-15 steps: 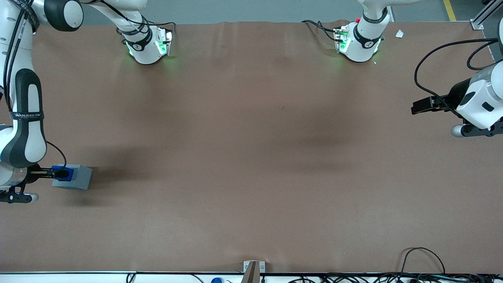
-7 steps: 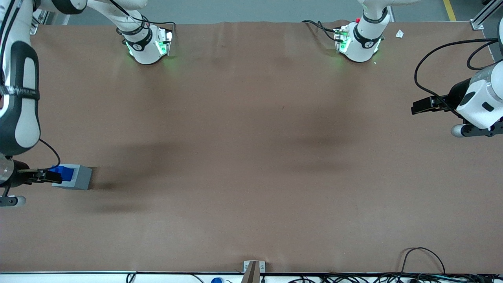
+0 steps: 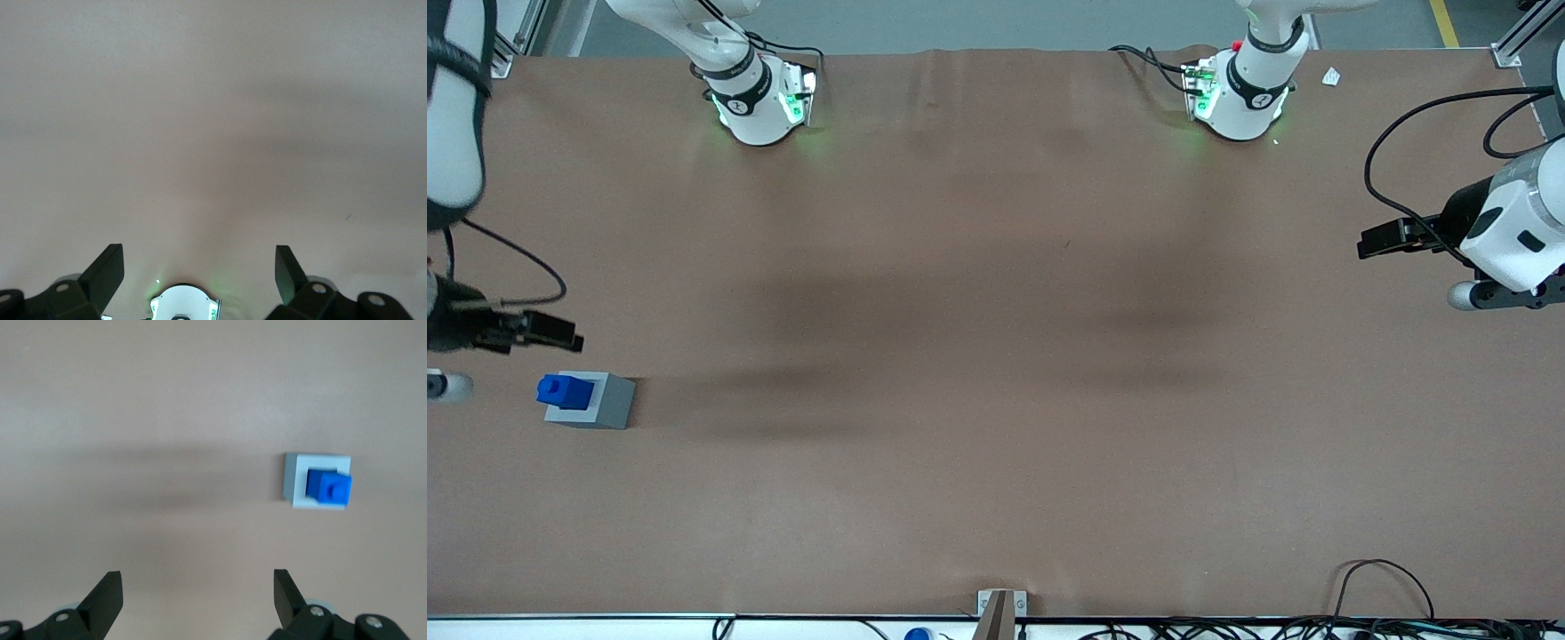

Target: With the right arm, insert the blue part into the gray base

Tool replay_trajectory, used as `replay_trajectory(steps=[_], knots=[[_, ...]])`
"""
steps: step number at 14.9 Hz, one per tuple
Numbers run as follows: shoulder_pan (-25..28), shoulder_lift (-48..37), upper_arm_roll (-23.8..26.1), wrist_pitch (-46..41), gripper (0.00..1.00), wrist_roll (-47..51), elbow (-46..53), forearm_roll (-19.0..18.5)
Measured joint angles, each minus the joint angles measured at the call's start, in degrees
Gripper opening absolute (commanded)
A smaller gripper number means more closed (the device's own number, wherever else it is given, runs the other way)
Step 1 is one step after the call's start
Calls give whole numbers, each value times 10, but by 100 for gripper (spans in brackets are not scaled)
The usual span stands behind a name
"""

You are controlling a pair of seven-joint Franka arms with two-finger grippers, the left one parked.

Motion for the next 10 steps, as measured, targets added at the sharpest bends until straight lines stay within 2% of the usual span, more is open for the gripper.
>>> replay_trajectory(steps=[5, 10], knots=[[8, -125, 0, -28, 100, 5, -81, -6], [9, -180, 1, -41, 100, 5, -127, -14]])
